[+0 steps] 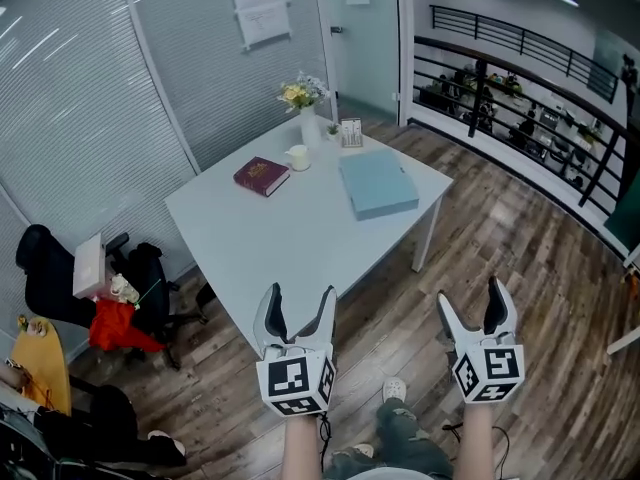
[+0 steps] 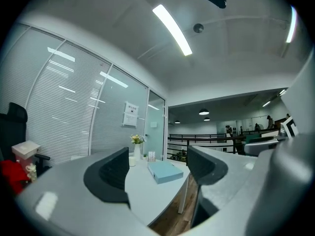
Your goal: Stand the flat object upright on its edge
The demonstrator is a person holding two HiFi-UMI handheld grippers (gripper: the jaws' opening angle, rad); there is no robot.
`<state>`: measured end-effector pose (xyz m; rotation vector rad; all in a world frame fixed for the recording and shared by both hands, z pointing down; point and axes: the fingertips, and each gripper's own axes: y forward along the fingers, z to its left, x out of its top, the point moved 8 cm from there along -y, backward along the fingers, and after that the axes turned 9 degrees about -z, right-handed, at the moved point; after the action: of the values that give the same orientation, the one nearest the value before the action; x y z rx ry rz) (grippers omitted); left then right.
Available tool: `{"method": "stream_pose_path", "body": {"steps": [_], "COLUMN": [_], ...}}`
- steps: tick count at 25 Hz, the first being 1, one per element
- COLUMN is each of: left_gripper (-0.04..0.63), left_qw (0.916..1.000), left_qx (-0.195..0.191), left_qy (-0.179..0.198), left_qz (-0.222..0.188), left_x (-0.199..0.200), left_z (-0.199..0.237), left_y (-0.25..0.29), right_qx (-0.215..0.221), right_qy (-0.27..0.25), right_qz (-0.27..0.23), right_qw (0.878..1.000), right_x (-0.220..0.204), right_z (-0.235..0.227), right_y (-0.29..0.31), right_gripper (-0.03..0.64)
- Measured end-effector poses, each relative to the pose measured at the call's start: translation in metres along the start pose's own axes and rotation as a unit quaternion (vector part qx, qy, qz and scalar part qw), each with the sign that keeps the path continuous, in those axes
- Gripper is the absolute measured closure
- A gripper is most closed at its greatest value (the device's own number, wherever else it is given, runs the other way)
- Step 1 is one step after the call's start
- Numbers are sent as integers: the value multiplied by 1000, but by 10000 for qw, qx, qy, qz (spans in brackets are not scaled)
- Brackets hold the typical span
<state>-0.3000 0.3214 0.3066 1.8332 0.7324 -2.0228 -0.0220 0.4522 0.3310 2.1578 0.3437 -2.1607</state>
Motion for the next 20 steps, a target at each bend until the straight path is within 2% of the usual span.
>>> {"method": "stream_pose_path", "body": {"steps": [12, 20], "left_gripper": [229, 229], "left_qw": [9995, 9990], "left_qx": [289, 424], "left_qy": [75, 66], "left_qz": [-113, -120], "left_x": [-6, -21], "left_z": [-30, -38], "left_y": [133, 197], "right_qx": [309, 326], "right_qy": [134, 155], "right_qz": [-136, -104], "right_qw": [9993, 9993], "right_x": [7, -3], "right_z": [-80, -118], "right_y": [135, 196], "right_gripper": [178, 178]}}
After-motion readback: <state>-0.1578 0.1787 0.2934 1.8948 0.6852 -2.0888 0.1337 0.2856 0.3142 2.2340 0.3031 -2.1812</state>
